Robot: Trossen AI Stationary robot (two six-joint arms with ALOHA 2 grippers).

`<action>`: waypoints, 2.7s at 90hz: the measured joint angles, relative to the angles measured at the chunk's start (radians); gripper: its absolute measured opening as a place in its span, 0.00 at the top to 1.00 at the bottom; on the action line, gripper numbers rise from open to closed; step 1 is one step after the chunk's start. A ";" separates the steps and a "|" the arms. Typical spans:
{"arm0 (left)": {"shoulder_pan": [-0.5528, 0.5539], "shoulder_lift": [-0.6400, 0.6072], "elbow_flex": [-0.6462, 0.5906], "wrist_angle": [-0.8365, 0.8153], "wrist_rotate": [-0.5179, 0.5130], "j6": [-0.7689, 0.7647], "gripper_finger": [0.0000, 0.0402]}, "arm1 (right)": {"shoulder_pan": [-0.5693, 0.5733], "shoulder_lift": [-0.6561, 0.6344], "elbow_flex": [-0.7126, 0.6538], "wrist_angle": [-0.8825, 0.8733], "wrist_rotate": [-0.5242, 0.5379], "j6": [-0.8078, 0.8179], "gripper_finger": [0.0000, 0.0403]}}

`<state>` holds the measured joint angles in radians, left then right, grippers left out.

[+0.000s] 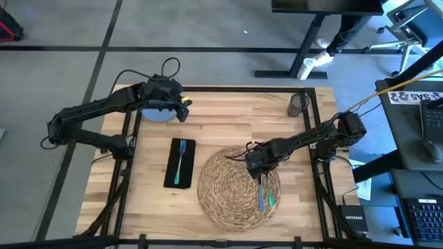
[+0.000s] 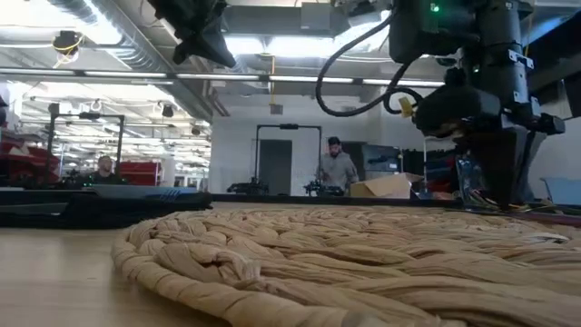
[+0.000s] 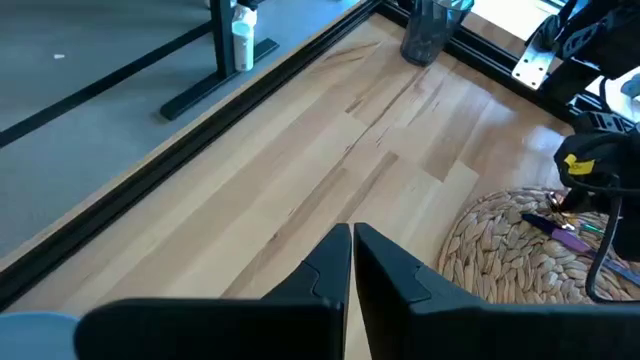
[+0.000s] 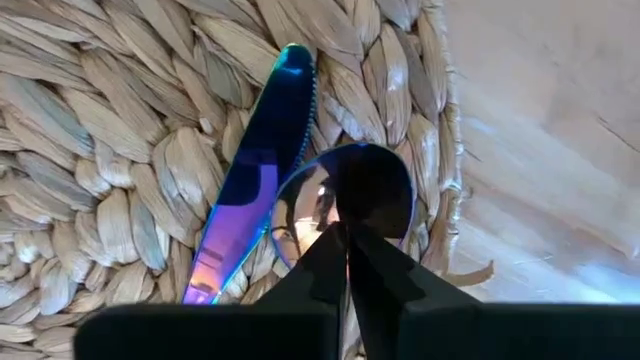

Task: Set table place
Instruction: Adjust the blue spoon on the brown placemat

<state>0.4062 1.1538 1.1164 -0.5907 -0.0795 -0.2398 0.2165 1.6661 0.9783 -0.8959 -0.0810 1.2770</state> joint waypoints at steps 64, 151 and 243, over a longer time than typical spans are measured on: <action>0.000 0.000 0.000 0.000 -0.010 0.004 1.00 | 0.000 0.000 0.000 -0.022 -0.008 0.000 1.00; 0.000 0.000 0.000 0.000 -0.011 0.003 1.00 | 0.051 -0.003 0.000 0.011 0.001 0.054 1.00; 0.002 0.000 0.000 0.000 -0.018 -0.012 1.00 | -0.001 0.018 0.068 0.058 0.131 0.073 1.00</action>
<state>0.4084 1.1534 1.1168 -0.5903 -0.0979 -0.2516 0.2153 1.6844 1.0460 -0.8377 0.0501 1.3497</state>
